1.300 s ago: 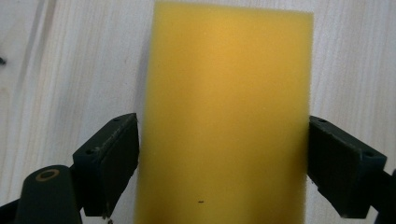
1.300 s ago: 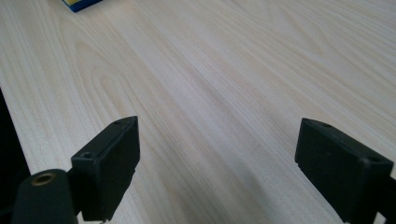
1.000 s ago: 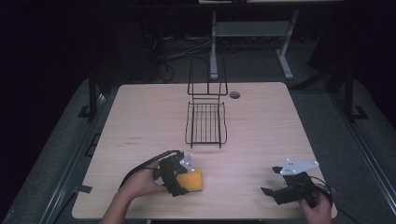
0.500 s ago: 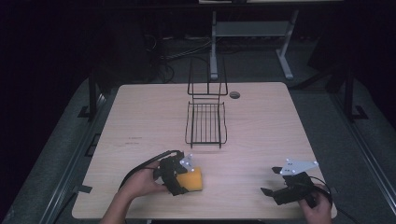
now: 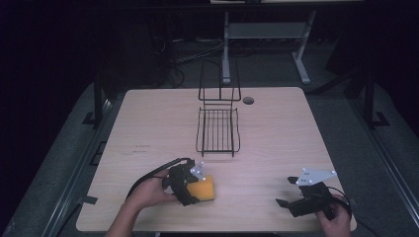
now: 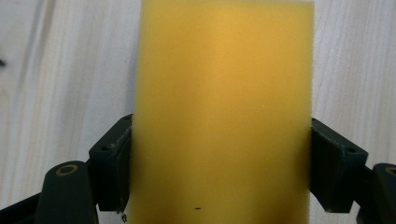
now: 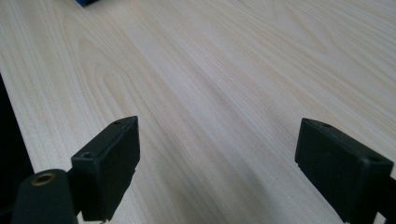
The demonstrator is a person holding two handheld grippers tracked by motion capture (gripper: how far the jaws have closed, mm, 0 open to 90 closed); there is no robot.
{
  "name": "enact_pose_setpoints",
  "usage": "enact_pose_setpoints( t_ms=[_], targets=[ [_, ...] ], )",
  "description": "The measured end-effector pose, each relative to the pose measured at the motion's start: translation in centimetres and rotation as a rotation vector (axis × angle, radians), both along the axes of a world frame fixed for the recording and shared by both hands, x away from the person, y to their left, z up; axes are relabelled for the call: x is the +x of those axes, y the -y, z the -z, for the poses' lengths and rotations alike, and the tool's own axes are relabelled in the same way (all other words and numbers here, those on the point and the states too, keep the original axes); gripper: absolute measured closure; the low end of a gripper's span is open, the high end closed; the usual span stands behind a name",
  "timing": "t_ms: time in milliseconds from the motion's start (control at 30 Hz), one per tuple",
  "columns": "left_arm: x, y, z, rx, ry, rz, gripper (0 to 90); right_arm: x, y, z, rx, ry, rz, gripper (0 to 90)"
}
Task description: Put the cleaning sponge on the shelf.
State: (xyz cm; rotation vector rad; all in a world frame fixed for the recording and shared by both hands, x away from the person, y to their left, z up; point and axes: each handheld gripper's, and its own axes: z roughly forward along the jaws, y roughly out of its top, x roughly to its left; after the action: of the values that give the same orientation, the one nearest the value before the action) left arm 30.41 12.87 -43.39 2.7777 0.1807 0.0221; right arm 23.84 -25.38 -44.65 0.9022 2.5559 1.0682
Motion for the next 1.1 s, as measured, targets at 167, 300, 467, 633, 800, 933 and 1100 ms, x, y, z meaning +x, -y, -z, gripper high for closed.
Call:
enact_pose_setpoints(
  t_ms=[167,300,467,633,800,933,1100],
  targets=[
    [0.0,-0.1,-0.3,-0.013,-0.002,-0.009,21.8,0.0,-0.2,0.0,-0.002,-0.004,-0.002,13.7],
    [0.0,0.0,-0.5,-0.017,0.001,-0.009,21.8,0.0,-0.2,0.0,-0.003,-0.002,0.0,13.7],
    [0.2,0.2,-0.9,-0.022,0.002,-0.007,21.9,0.0,-0.3,0.0,-0.002,-0.003,0.001,13.7],
    [0.4,0.2,-1.1,-0.036,0.003,-0.009,21.8,0.0,-0.3,0.1,-0.005,-0.009,-0.001,13.7],
    [0.4,0.4,-1.4,-0.035,0.003,-0.01,21.9,0.0,-0.3,0.1,-0.01,-0.004,-0.006,13.7],
    [0.5,0.6,-1.7,-0.036,0.008,-0.005,21.8,0.1,-0.4,0.1,-0.006,-0.007,-0.004,13.7],
    [0.7,0.7,-1.9,-0.044,0.015,-0.009,21.8,0.1,-0.6,0.1,-0.005,-0.011,-0.009,13.7]
  ],
)
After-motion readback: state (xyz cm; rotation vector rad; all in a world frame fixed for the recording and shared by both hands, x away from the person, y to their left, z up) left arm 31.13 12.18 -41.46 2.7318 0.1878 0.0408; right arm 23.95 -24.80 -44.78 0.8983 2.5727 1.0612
